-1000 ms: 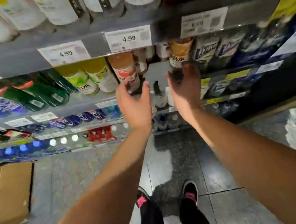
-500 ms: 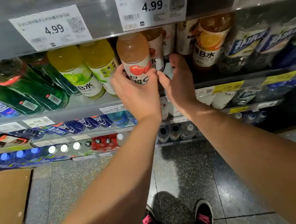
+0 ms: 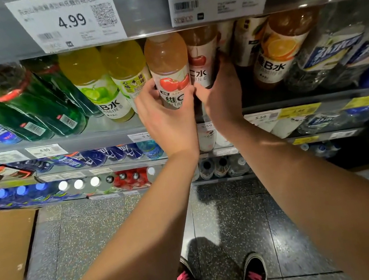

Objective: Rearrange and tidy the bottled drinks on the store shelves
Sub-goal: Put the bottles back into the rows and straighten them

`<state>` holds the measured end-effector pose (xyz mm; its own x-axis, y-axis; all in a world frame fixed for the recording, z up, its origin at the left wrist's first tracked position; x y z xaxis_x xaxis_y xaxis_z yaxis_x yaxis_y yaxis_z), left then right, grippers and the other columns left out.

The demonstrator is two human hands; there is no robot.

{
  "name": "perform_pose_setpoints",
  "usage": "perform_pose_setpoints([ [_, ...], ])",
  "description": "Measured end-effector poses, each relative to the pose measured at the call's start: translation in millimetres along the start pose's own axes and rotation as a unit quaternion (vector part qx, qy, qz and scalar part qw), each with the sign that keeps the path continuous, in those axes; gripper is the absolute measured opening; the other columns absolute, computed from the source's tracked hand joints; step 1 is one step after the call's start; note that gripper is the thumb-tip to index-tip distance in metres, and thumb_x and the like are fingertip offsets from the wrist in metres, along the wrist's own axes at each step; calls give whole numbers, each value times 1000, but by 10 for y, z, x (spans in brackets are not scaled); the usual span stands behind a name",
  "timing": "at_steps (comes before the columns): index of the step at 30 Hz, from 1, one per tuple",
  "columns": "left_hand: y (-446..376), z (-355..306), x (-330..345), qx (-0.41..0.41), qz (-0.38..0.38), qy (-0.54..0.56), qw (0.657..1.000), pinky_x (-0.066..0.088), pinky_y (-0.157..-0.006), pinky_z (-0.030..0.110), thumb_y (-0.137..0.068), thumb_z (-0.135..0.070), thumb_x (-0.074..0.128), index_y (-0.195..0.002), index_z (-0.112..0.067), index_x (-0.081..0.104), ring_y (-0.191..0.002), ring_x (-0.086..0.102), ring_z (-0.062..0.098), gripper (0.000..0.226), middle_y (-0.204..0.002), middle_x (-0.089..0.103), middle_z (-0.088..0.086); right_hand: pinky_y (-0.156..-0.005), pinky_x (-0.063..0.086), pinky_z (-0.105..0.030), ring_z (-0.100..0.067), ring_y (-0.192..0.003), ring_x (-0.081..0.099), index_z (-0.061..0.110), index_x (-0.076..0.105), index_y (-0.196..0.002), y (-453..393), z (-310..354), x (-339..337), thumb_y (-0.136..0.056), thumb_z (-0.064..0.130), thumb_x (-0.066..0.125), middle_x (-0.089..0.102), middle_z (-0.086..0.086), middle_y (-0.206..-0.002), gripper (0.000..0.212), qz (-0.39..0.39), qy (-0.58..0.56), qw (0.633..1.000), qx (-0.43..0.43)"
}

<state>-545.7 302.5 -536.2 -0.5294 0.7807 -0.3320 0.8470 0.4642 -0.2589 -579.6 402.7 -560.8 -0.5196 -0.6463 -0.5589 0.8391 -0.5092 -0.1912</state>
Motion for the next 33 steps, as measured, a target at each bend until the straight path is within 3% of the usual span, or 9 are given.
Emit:
perform_pose_setpoints([
  [3,-1,-1,-15,-12,-2,20,1000,49,-82,25,-69,-33,87,-117,-14,58,-88,54,13,60,-104,57,-2,-110,42,-37,-30,-130,53,0,44,-143,2,19,45,-77,24,82,56,-18,-137,79,-12,-21,1000,9],
  [12,-16,29,-75,-24,16,60,998,51,-92,33,-72,-23,87,-112,-11,58,-97,59,13,50,-107,61,5,-101,51,-39,-23,-122,60,8,51,-135,-186,-65,-48,-59,48,84,63,-8,-130,92,48,10,999,-2],
  [16,-17,43,-85,-25,17,60,998,51,-93,34,-73,-23,88,-112,-10,59,-99,61,14,51,-107,62,4,-97,53,-39,-23,-116,62,9,55,-129,-211,-176,-50,-56,38,87,65,-8,-124,85,56,44,997,-9],
  [19,-20,48,-96,-30,23,61,997,51,-93,34,-74,-25,87,-114,-11,59,-100,61,14,51,-108,63,4,-92,56,-33,-18,-110,65,10,58,-122,-205,-159,-158,-56,36,87,67,-6,-119,77,80,24,997,-1],
  [23,-25,59,-103,-39,32,71,996,51,-93,38,-74,-24,87,-115,-11,60,-100,61,17,51,-109,63,6,-81,45,-9,-16,-109,63,6,54,-125,-91,-222,-335,-61,29,89,65,-8,-121,76,85,-3,996,-13],
  [24,-26,62,-100,-42,34,70,996,51,-93,38,-74,-24,87,-115,-11,59,-100,61,18,51,-108,63,6,-81,46,-10,-17,-109,63,6,54,-125,-51,-236,-356,-61,29,88,64,-8,-120,77,86,-10,996,-20],
  [28,16,82,-73,-53,42,66,996,51,-91,39,-72,-27,88,-112,-14,58,-95,60,20,52,-104,62,7,-92,55,-36,-20,-111,62,9,51,-129,45,-222,-354,-59,28,87,61,-7,-121,80,118,-38,992,-10],
  [30,88,83,-73,-60,45,62,995,52,-89,42,-72,-30,88,-108,-19,56,-91,61,23,49,-100,62,9,-95,53,-37,-20,-113,61,7,51,-128,52,-208,-350,-61,27,89,62,-7,-122,80,137,-39,990,-16],
  [33,241,51,-64,-79,38,84,993,54,-82,43,-73,-35,85,-101,-28,55,-80,61,24,42,-92,62,11,-90,50,-20,-12,-107,58,9,54,-127,99,-215,-490,-68,29,85,61,-4,-119,69,137,-63,988,-17],
])
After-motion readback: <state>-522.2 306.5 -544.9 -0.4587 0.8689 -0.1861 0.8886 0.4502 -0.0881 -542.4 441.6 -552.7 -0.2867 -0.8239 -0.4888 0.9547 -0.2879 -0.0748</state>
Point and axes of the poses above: each hand's wrist, its own y-axis away from the middle knuckle, its own x-axis out of the palm, z = x × y, the point moved 1 cm from there along -y, towards the middle knuckle
